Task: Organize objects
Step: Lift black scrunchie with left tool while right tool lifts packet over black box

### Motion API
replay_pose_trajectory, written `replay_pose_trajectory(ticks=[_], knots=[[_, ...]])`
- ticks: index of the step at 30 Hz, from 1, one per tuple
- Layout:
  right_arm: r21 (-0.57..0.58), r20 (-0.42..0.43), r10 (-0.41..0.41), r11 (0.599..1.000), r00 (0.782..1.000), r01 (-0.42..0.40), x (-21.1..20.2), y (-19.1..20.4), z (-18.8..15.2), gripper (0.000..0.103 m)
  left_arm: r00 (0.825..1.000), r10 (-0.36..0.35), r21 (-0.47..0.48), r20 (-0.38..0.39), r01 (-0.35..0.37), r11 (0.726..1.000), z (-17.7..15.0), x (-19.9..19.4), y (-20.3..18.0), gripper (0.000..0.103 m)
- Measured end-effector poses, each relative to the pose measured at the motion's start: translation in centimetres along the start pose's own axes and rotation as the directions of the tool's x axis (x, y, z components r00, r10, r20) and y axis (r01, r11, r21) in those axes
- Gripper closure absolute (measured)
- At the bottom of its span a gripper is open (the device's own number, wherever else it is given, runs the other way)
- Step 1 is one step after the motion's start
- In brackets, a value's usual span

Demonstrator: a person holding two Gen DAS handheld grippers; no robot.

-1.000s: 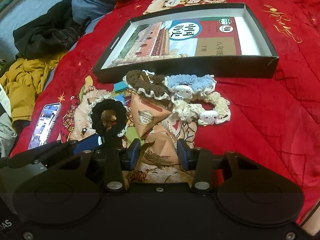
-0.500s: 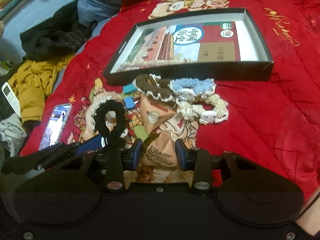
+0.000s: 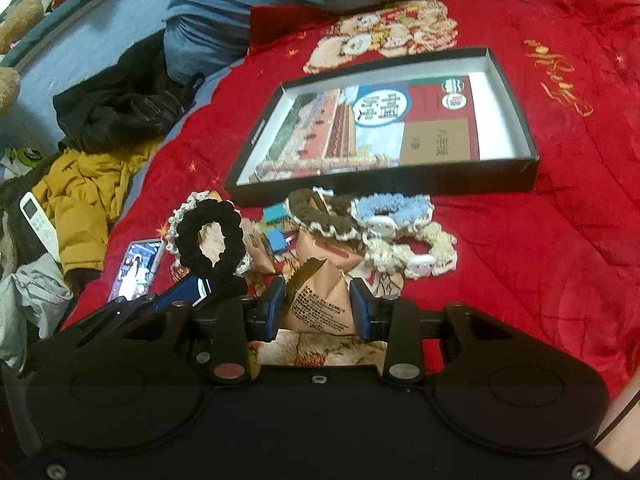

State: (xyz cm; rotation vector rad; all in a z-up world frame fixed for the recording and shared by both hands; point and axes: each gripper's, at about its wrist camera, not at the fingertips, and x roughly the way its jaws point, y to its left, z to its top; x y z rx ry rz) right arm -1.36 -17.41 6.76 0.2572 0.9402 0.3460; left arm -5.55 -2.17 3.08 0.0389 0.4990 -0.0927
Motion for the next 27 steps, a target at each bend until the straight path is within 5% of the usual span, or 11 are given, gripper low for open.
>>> replay_pose_trajectory(ticks=[16,27], knots=[[-0.028,0.085,0.010,1.000,0.996,-0.007,-2.0,2.1,2.2,0.069,0.976,0.049,-0.042,0.210,-0.041,0.998,2.1,-1.3,1.7,0.079],[-0.031,0.135,0.036,0.999,0.990,-0.032,-2.4,4.0,4.4,0.069,0.955,0.074,-0.099,0.287,-0.047,0.994,3.7,-0.9,3.7,0.078]])
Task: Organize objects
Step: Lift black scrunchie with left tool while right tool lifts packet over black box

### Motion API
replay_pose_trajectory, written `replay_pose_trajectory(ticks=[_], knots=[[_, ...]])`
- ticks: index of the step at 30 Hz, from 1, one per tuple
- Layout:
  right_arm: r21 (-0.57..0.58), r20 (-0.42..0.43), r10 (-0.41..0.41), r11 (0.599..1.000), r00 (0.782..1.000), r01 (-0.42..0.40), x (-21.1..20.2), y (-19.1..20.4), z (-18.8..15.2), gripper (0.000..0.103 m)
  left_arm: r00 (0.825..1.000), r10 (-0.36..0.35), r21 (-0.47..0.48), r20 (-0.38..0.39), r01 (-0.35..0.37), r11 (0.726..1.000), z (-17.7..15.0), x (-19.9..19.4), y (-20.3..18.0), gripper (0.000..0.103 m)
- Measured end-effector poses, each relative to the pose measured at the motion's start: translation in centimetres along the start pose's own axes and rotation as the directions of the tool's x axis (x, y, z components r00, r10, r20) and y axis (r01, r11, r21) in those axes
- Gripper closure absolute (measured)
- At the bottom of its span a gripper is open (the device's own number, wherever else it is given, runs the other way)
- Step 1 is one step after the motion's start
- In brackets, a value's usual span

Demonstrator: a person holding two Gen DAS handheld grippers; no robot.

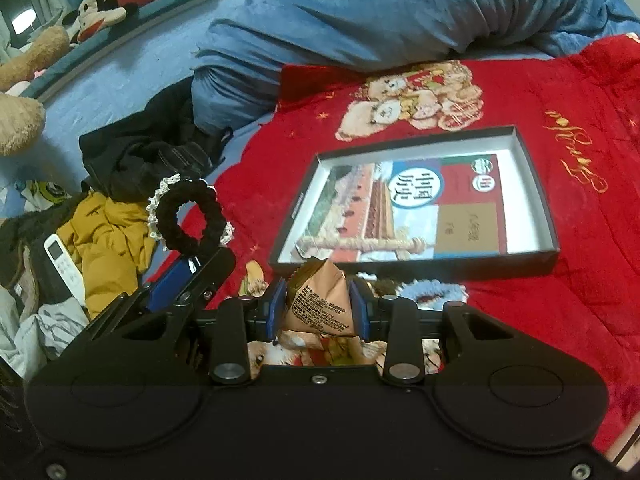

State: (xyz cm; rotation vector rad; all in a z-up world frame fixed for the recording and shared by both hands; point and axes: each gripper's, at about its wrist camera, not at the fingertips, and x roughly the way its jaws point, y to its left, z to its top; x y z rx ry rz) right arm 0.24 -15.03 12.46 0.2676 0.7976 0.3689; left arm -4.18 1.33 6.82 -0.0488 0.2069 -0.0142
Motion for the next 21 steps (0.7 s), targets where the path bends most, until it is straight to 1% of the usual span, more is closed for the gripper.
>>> replay_pose_trajectory(ticks=[5,8,11,13,15,18,21], knots=[[-0.008,0.029,0.007,1.000,1.000,-0.007,0.2,1.0,1.1,0.069,0.999,0.033,-0.014,0.020,-0.033,0.999,0.5,1.1,1.0,0.078],[-0.009,0.045,0.007,1.000,0.999,-0.007,0.4,1.5,1.8,0.069,0.999,0.040,-0.021,0.024,-0.039,0.999,0.9,1.7,1.5,0.078],[-0.002,0.059,0.012,1.000,0.998,-0.012,0.7,1.8,2.5,0.069,1.000,0.018,-0.048,0.010,-0.018,0.999,1.1,2.3,1.9,0.078],[0.000,0.069,0.016,1.000,0.998,-0.016,0.8,2.0,2.9,0.069,1.000,0.008,-0.055,0.016,-0.007,0.998,1.1,2.5,1.9,0.078],[-0.001,0.079,0.008,1.000,0.997,-0.008,0.9,2.2,3.2,0.069,1.000,0.011,-0.050,0.018,-0.010,0.999,1.1,2.7,1.6,0.078],[0.015,0.097,-0.003,1.000,0.995,0.002,0.5,2.0,3.7,0.069,1.000,-0.007,-0.083,0.006,0.008,0.996,1.6,2.8,1.3,0.078],[0.043,0.118,-0.012,0.999,0.993,0.007,0.1,1.4,4.2,0.069,1.000,-0.006,-0.086,0.016,0.007,0.996,2.0,3.0,0.7,0.078]])
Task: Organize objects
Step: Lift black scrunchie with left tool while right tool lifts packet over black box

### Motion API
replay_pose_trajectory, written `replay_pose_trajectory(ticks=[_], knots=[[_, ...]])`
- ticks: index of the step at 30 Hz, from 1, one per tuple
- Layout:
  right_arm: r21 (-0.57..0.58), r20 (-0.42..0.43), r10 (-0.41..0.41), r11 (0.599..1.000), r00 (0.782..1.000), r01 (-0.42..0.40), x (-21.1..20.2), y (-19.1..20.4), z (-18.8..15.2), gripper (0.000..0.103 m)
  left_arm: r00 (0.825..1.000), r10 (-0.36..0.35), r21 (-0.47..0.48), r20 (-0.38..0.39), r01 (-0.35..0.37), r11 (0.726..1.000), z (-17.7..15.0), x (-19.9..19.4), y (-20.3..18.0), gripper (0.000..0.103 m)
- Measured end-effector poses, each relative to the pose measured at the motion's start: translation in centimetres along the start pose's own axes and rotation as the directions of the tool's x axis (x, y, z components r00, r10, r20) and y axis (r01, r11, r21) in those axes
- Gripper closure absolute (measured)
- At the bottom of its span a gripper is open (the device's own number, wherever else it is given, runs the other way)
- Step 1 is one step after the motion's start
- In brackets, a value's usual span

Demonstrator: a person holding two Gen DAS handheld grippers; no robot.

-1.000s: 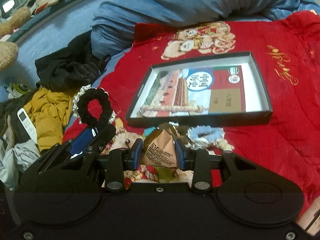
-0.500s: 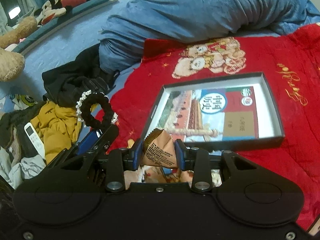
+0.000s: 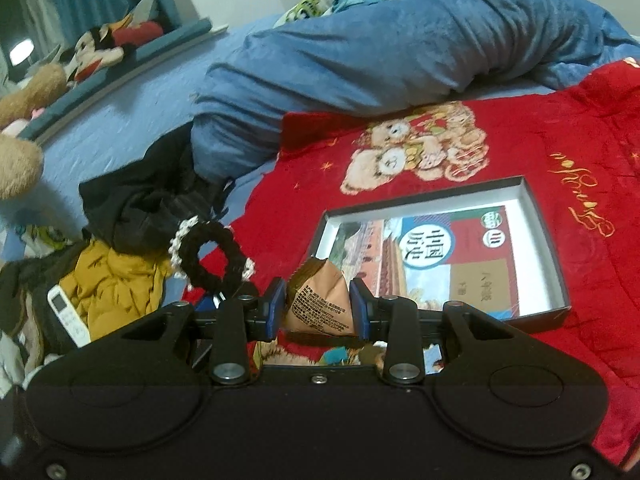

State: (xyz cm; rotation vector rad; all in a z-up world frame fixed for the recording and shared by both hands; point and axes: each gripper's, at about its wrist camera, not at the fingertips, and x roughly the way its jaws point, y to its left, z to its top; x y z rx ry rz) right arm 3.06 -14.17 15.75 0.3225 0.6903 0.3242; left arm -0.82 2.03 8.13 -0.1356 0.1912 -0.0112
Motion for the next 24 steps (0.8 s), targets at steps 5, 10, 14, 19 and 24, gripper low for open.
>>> replay_pose_trajectory(ticks=[5,10,14,19,24], knots=[[0.040,-0.001,-0.021,0.999,1.000,0.021,0.2,-0.9,1.9,0.069,1.000,-0.015,-0.037,0.008,0.016,0.999,1.7,0.8,-0.9,0.078],[0.037,-0.022,-0.051,0.998,0.998,0.051,0.5,-1.0,5.2,0.069,0.999,0.004,-0.076,0.038,-0.001,0.997,4.1,2.2,-1.4,0.078],[-0.004,-0.050,-0.102,0.995,0.994,0.102,1.3,-1.2,8.0,0.069,1.000,-0.004,-0.101,0.011,0.005,0.995,5.1,4.4,-1.1,0.078],[-0.093,-0.093,-0.202,0.977,0.975,0.193,4.5,-1.2,9.7,0.069,0.996,-0.046,-0.098,-0.074,0.039,0.994,3.9,7.9,-0.8,0.078],[-0.091,-0.127,-0.235,0.970,0.964,0.224,8.1,-2.6,9.2,0.069,0.988,-0.030,-0.119,-0.150,0.012,0.993,0.8,10.8,0.0,0.078]])
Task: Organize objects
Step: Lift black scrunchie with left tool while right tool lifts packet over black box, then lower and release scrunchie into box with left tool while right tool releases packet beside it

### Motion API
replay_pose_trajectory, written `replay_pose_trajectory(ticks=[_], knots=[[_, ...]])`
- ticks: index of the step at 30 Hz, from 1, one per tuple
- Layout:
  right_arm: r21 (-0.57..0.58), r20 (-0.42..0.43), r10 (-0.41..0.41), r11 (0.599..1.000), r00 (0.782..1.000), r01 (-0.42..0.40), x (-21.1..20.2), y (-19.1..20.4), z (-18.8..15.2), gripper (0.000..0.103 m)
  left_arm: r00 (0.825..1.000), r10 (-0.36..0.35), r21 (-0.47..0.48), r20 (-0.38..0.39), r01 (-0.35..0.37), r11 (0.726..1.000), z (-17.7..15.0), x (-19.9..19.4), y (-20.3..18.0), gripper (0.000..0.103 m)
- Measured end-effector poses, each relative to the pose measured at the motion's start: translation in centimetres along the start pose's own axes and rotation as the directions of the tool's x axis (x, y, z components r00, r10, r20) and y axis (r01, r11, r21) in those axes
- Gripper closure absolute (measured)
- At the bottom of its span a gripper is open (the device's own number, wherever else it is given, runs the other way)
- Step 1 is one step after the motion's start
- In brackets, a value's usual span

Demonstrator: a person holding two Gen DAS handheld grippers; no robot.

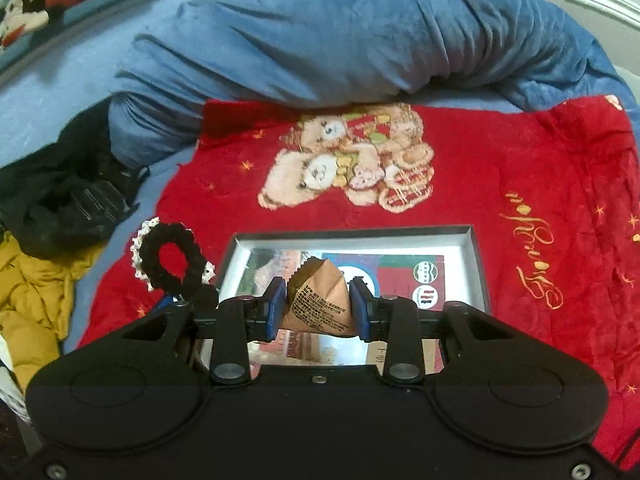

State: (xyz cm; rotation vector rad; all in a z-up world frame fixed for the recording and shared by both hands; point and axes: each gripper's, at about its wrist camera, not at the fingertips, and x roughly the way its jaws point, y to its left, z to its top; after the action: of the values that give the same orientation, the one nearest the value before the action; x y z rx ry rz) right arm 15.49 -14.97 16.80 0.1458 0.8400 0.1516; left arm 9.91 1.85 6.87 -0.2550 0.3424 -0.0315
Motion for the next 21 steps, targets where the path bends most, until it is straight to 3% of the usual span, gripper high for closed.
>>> replay_pose_trajectory(ticks=[8,12,21], knots=[[0.036,-0.099,-0.014,0.999,0.995,0.017,5.8,-2.7,-3.1,0.069,0.998,-0.004,0.035,-0.068,0.007,0.999,-2.3,1.9,1.6,0.078],[0.045,-0.137,-0.025,0.999,0.990,0.031,8.0,-3.7,-4.8,0.069,0.995,0.029,0.067,-0.098,-0.022,0.998,-3.3,2.5,1.9,0.078],[0.060,-0.148,0.002,0.998,0.989,0.007,8.6,-4.0,-6.3,0.069,0.977,0.116,0.129,-0.180,-0.093,0.987,-4.5,3.6,1.9,0.078]])
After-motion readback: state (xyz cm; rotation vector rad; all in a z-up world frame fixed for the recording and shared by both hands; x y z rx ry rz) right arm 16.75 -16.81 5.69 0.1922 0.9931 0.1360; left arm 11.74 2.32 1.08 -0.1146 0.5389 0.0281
